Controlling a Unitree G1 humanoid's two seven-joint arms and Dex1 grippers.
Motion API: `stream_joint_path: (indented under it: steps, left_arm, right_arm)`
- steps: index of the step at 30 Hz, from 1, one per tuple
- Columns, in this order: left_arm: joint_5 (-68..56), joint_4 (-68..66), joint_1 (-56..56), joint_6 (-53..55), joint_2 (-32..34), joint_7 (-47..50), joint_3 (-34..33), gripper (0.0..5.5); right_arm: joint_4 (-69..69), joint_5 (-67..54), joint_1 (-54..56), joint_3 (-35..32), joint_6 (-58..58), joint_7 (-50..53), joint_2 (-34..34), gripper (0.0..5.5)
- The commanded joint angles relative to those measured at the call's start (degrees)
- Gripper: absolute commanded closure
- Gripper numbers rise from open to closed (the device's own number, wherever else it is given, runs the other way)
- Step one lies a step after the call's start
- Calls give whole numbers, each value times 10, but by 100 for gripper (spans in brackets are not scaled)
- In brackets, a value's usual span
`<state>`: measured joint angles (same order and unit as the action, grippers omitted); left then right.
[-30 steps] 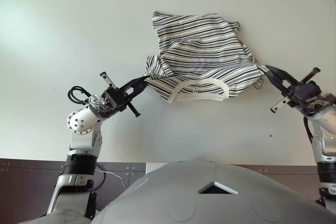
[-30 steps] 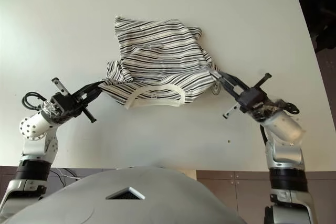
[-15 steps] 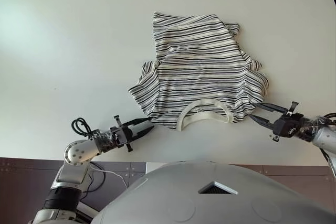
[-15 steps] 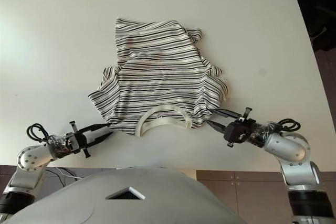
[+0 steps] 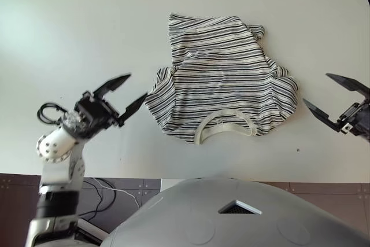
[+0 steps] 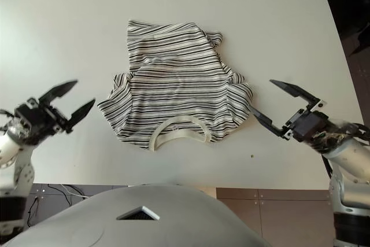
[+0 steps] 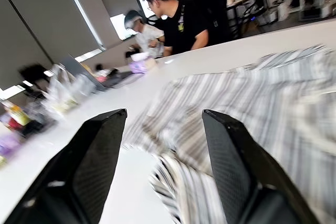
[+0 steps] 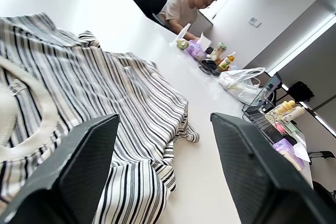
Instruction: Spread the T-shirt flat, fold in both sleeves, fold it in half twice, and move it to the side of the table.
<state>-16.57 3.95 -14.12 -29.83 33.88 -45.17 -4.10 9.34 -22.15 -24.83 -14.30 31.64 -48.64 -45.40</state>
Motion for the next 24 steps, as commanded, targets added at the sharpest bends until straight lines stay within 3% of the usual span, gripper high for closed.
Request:
stream_joint_path:
  steps: [1,6,10,14,24]
  left_arm:
    - [208,-48,80,-14,-22,83,49,284]
    - [423,-149,121,-42,7,166,118,284]
    - [492,-188,108,-57,36,199,152,284]
    - [493,-197,60,-63,73,204,166,284]
    - [431,-136,-91,-34,130,221,118,284]
  right_arm:
    - [-45,93,90,16,-27,61,23,230]
    - [-120,299,148,79,-26,141,33,230]
    - [-175,392,192,127,-26,185,40,230]
    - [-184,411,191,145,-16,193,27,230]
    - [-160,433,98,176,-13,163,-25,230]
